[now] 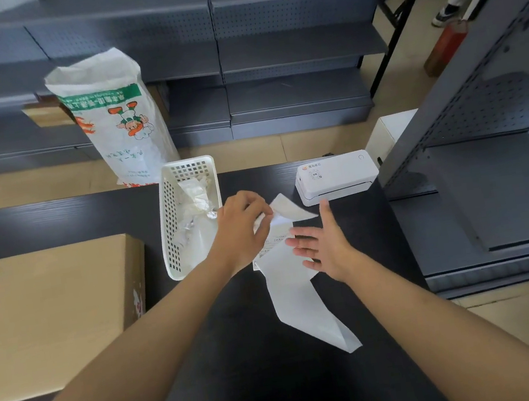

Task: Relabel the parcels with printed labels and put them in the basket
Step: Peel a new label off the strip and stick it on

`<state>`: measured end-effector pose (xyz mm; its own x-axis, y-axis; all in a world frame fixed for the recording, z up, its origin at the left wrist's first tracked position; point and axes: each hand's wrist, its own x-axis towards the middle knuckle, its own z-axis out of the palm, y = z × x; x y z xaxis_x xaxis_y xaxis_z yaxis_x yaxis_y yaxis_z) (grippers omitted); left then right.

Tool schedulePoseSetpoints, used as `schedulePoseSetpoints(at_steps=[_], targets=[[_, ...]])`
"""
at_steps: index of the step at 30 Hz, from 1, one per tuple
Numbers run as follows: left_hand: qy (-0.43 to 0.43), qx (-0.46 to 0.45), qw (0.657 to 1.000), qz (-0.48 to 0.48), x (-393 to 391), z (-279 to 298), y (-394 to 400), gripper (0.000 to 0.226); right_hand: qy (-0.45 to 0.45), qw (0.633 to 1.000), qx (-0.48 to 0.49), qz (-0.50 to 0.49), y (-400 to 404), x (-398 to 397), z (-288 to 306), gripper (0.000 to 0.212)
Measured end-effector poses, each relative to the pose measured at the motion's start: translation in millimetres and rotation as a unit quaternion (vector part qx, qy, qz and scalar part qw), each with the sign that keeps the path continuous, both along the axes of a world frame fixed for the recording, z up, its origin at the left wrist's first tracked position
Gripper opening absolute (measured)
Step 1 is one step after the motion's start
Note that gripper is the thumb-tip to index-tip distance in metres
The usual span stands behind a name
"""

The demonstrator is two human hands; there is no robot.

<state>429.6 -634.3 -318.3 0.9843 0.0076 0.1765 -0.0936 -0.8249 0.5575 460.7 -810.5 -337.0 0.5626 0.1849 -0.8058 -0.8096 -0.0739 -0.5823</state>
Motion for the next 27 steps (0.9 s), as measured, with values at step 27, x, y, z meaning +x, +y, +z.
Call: schedulePoseSetpoints(at_steps=[27], targets=[[0.124, -0.06, 0.977, 0.162, -99.8, 26.6, 55.1, 0.011, -0.072, 0.997, 0.011, 0.034, 62.0, -65.6, 31.6, 0.018]])
